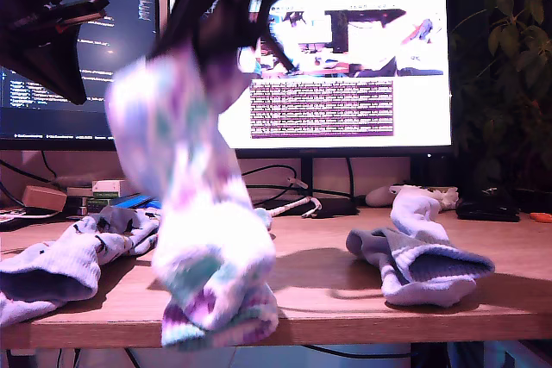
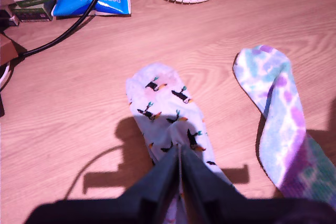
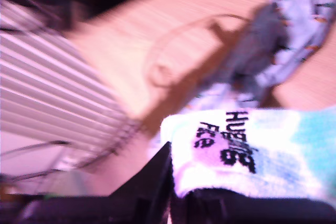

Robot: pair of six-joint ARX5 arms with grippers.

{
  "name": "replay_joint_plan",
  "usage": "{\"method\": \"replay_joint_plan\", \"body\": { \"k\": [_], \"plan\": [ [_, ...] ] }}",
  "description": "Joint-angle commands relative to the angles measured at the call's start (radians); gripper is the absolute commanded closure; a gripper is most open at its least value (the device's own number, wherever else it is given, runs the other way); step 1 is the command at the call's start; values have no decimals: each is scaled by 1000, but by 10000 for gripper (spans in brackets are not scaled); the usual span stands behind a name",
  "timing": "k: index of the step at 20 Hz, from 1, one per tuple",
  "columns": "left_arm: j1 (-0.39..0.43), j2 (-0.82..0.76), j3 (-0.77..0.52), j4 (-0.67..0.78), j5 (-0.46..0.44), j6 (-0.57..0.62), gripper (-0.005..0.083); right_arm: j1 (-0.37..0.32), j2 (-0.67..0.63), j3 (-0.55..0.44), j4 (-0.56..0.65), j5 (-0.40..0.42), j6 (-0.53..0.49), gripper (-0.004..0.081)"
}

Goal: Pair up the socks based on colour and pattern, by placing them on top of one another

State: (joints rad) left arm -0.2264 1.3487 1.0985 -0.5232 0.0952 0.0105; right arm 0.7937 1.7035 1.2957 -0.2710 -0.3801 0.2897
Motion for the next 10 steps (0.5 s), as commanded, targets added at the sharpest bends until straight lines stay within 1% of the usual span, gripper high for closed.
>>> {"method": "replay_joint_plan", "body": {
  "k": [1,2,4,8,10],
  "plan": [
    [2,-10,-9,-8,0,16,797,-3,-4,-4,25,40,-55,781],
    [2,-10,-9,-13,0,16,797,-9,-2,-4,31,67,-111,781],
    [2,-10,-9,-15,0,24,797,-31,2,-4,55,88,-168,781],
    [2,-10,-9,-10,0,24,797,-66,34,-4,102,102,-190,781],
    [2,-10,-9,-8,0,24,797,-70,71,-4,125,102,-203,781]
  ]
}}
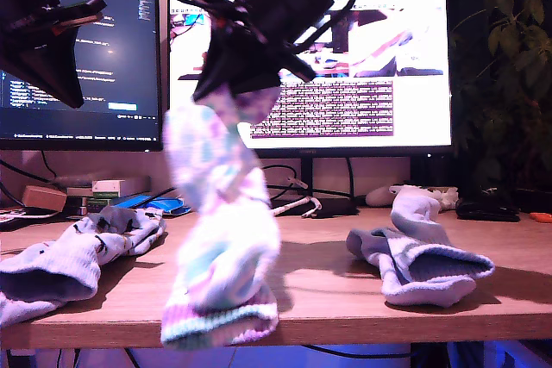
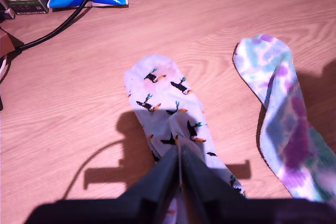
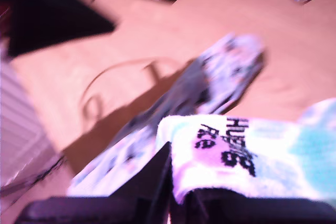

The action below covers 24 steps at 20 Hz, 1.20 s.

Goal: Pair up the socks based on colour and pattern, by placing them on top of one another

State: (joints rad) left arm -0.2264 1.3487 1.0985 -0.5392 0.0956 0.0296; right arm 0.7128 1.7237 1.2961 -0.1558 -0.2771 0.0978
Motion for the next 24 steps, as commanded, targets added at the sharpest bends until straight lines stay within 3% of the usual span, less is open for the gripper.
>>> {"method": "replay_joint_plan", "body": {
  "k": [1,6,8,12,16,17,20,24],
  "plan": [
    [2,-10,-9,8,0,5,797,11,74,-5,31,-2,-25,781],
    [2,-10,-9,-3,1,5,797,11,163,-4,100,0,-60,780],
    [2,-10,-9,-20,1,5,797,5,178,-4,101,40,-106,761],
    [2,-10,-9,-46,4,23,797,-15,179,-4,134,185,-155,652],
    [2,-10,-9,-68,47,23,797,-45,179,-4,99,179,-158,439],
    [2,-10,-9,-72,60,23,797,-50,179,-4,70,180,-156,422],
    [2,-10,-9,-74,84,23,797,-60,179,-4,27,212,-126,417],
    [2,-10,-9,-79,118,23,797,-71,179,8,111,226,-131,417]
  ]
}}
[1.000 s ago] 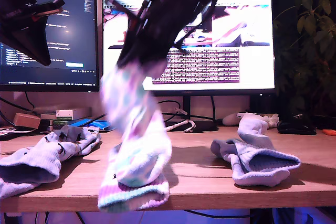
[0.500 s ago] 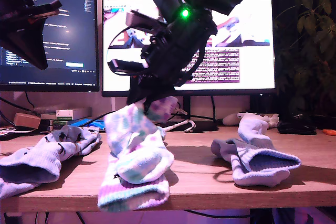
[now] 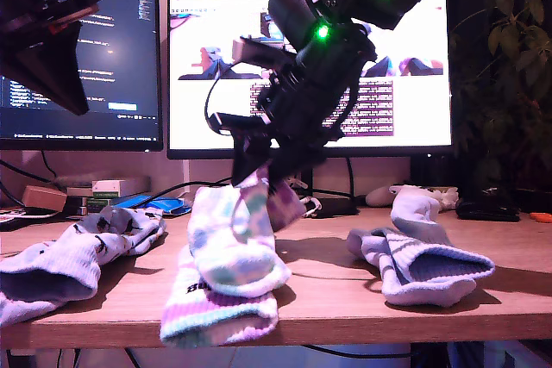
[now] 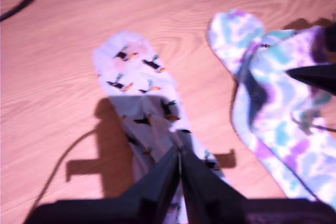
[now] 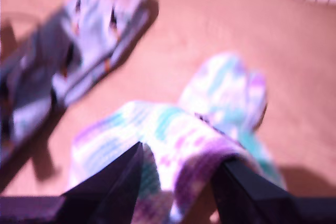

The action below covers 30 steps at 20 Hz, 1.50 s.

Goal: Pair up the socks based on colour and pattern, by placing them on top of one another

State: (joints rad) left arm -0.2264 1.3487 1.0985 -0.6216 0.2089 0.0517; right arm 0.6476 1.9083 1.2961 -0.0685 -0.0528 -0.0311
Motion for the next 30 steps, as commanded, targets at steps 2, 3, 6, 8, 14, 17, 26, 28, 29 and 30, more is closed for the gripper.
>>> {"method": "replay_joint_plan", "body": {
  "k": [2,3,6,8,14,17,26,28,29,30],
  "plan": [
    [2,-10,-9,-9,21,1,797,-11,-6,38,21,-16,-3,417],
    [2,-10,-9,-15,27,2,797,-13,-6,47,15,-41,2,417],
    [2,-10,-9,-23,45,2,797,-14,-7,48,49,-177,-32,419],
    [1,-10,-9,-31,48,2,797,-13,-7,48,89,-212,-63,420],
    [1,-10,-9,-37,49,9,797,-48,-13,92,35,-226,-133,422],
    [1,-10,-9,-37,49,10,797,-96,-15,206,-253,-256,-249,423],
    [1,-10,-9,-32,71,36,797,-230,12,354,-803,-295,-678,437],
    [2,-10,-9,-32,72,39,797,-253,28,338,-800,-332,-689,441],
    [2,-10,-9,-32,72,43,797,-261,42,335,-795,-342,-695,460],
    [2,-10,-9,-32,72,44,797,-264,62,334,-789,-362,-703,471]
  ]
}}
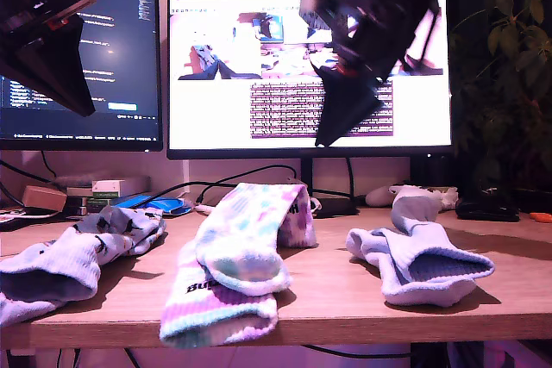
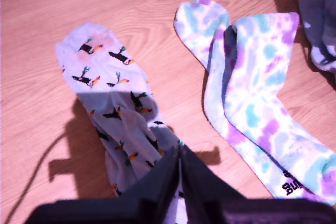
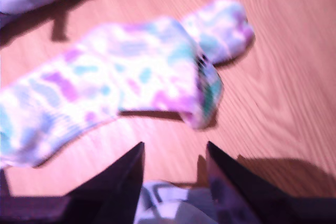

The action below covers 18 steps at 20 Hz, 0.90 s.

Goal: Pair up the socks based on colour and pattern, by placing them on top of one another

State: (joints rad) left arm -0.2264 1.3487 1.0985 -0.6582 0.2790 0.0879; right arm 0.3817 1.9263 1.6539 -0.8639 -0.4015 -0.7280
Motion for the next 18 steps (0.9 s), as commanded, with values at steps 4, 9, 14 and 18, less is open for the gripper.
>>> {"method": "replay_joint_plan", "body": {
  "k": [4,9,14,18],
  "plan": [
    [2,-10,-9,3,2,8,797,4,125,-24,60,-18,-9,470],
    [2,-10,-9,1,2,8,797,10,172,-24,196,3,-11,469],
    [2,-10,-9,5,2,8,797,18,211,-24,221,-19,-8,471],
    [2,-10,-9,5,1,8,797,31,222,-24,234,-45,-6,531]
  ]
}}
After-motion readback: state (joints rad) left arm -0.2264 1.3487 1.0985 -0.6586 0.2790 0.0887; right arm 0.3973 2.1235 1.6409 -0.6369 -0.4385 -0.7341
